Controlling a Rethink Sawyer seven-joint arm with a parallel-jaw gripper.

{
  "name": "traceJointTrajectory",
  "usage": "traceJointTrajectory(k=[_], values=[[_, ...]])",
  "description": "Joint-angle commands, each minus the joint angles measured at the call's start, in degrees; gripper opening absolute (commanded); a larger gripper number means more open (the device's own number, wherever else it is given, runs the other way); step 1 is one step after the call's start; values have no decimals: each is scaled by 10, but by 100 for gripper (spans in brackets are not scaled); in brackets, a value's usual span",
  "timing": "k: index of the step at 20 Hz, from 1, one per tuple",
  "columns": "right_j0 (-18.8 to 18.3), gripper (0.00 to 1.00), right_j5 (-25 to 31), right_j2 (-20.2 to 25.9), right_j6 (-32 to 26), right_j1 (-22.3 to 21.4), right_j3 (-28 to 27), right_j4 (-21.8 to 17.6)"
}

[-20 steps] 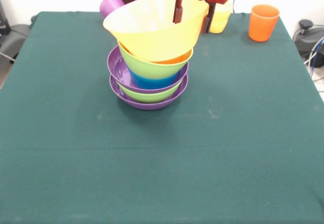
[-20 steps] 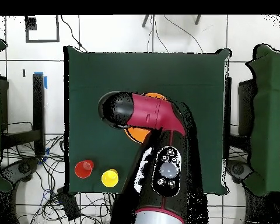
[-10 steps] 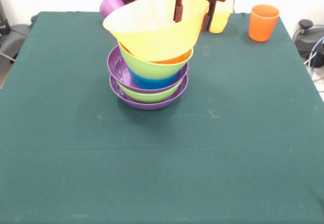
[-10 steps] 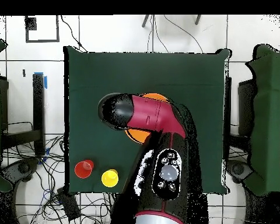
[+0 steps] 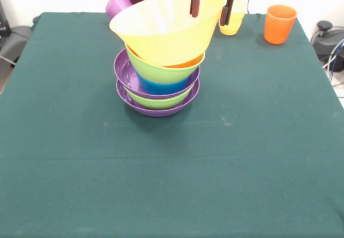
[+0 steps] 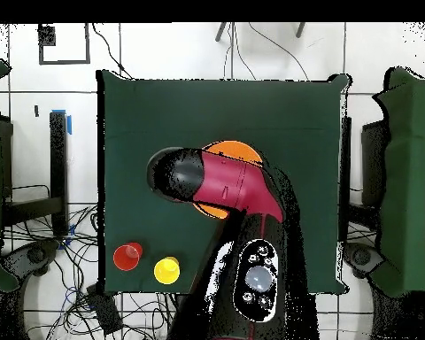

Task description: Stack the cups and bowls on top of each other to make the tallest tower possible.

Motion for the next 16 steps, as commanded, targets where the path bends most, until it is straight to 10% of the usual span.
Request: traceJointTrajectory(k=[1,16], values=[[-2,100,-48,61,76,-2,58,24],[-2,100,-50,58,71,1,56,26]])
